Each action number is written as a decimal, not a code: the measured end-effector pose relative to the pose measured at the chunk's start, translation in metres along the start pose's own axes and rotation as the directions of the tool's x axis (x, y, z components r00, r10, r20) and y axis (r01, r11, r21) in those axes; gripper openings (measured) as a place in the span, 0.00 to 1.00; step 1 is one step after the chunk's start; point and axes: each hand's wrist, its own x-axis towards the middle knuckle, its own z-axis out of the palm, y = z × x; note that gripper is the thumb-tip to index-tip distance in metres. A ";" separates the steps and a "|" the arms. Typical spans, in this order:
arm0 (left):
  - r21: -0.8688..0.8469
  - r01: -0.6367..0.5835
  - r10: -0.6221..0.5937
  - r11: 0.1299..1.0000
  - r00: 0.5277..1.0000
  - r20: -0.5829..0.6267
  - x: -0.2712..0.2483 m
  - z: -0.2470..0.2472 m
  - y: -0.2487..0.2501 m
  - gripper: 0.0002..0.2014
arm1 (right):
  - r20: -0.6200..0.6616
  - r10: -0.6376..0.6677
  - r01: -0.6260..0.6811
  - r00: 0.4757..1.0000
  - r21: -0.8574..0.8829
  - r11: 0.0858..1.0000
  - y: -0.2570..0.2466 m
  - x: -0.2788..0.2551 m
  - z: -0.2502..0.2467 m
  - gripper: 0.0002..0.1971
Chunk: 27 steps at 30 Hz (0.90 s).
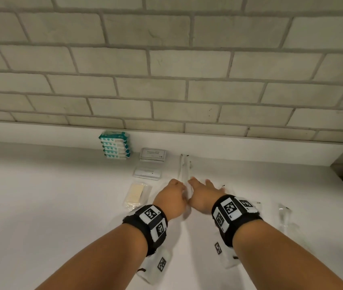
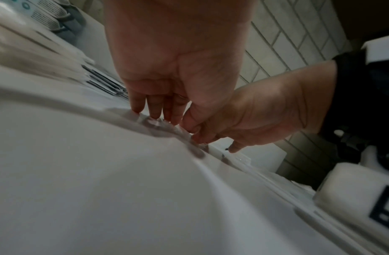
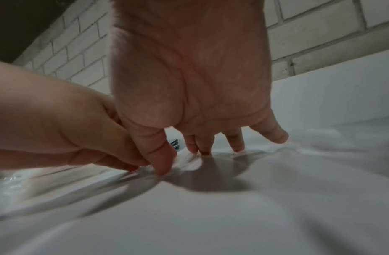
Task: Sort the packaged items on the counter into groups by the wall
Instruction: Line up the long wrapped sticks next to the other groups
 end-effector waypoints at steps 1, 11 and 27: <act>-0.008 0.004 -0.004 1.000 1.000 -0.020 0.002 0.000 0.001 0.18 | 0.012 -0.010 0.010 1.000 0.022 1.000 0.001 0.002 -0.001 0.35; 0.249 -0.070 0.001 0.966 0.964 0.267 0.002 0.003 0.008 0.40 | -0.387 0.113 0.110 0.915 0.510 0.853 0.087 0.002 -0.042 0.16; 0.283 -0.043 -0.041 0.958 0.958 0.285 0.002 0.006 0.010 0.35 | -0.119 0.063 -0.070 0.991 -0.057 0.996 0.045 0.004 -0.018 0.21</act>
